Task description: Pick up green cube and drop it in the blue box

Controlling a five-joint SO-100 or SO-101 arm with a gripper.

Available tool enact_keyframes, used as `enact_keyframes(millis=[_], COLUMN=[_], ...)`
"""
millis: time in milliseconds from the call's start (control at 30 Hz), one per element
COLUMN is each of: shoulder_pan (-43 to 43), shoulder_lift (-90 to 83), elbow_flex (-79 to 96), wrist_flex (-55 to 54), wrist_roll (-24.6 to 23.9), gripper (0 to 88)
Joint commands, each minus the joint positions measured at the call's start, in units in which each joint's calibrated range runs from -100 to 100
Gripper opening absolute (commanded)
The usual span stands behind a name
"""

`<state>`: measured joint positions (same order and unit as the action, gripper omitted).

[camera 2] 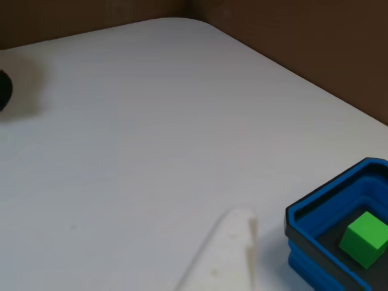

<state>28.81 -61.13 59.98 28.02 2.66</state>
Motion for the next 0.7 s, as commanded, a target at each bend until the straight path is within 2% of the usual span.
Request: enact_keyframes(millis=[0, 200, 667], shoulder_pan=[-1.20, -1.20, -1.20], shoulder_lift=[-6.94, -16.89, -33.85], elbow_flex=[5.78, 16.98, 33.24], wrist_flex=[-0.79, -0.79, -0.79], wrist_roll=[-0.10, -0.10, 0.34], gripper=[21.1, 18.3, 1.6])
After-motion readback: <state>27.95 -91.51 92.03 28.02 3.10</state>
